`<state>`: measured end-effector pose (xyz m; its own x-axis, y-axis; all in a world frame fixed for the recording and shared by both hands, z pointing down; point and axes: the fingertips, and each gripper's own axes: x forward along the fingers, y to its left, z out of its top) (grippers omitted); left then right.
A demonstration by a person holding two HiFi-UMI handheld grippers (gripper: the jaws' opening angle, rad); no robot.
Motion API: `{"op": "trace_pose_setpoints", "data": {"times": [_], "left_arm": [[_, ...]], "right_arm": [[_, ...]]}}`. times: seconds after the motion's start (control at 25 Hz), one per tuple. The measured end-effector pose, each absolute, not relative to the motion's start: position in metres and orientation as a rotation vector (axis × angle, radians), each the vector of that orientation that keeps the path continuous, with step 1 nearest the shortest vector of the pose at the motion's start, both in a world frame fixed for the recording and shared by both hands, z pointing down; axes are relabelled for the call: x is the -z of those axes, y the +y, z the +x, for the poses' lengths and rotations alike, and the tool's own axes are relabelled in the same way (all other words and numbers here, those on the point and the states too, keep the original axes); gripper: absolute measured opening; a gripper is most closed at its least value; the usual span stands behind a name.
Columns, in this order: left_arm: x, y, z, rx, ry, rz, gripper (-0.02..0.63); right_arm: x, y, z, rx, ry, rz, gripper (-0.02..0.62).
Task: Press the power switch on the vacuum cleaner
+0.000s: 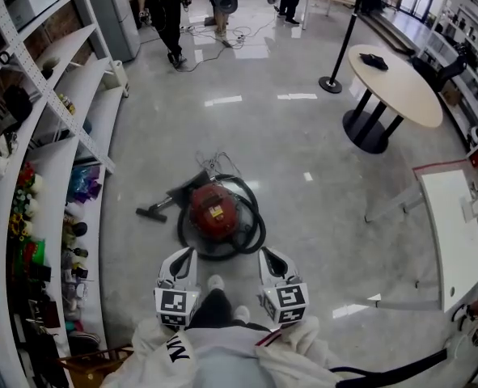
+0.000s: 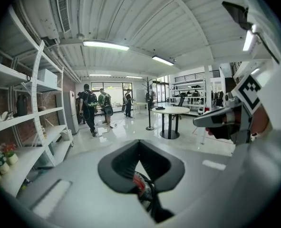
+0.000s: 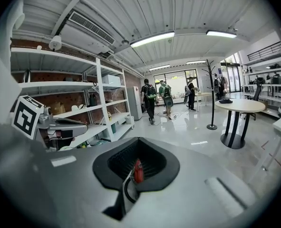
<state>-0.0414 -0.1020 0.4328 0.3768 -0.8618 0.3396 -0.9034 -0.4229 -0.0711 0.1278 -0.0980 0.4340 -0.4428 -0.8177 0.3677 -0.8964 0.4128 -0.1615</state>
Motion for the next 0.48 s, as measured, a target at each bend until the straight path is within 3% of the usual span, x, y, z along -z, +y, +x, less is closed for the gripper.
{"op": "trace_pose_setpoints", "data": {"times": [0.48], "left_arm": [[-0.434, -0.163, -0.067, -0.464, -1.6, 2.489, -0.002]], "right_arm": [[-0.432, -0.157, 0.103, -0.478, -2.407, 1.503, 0.0]]}}
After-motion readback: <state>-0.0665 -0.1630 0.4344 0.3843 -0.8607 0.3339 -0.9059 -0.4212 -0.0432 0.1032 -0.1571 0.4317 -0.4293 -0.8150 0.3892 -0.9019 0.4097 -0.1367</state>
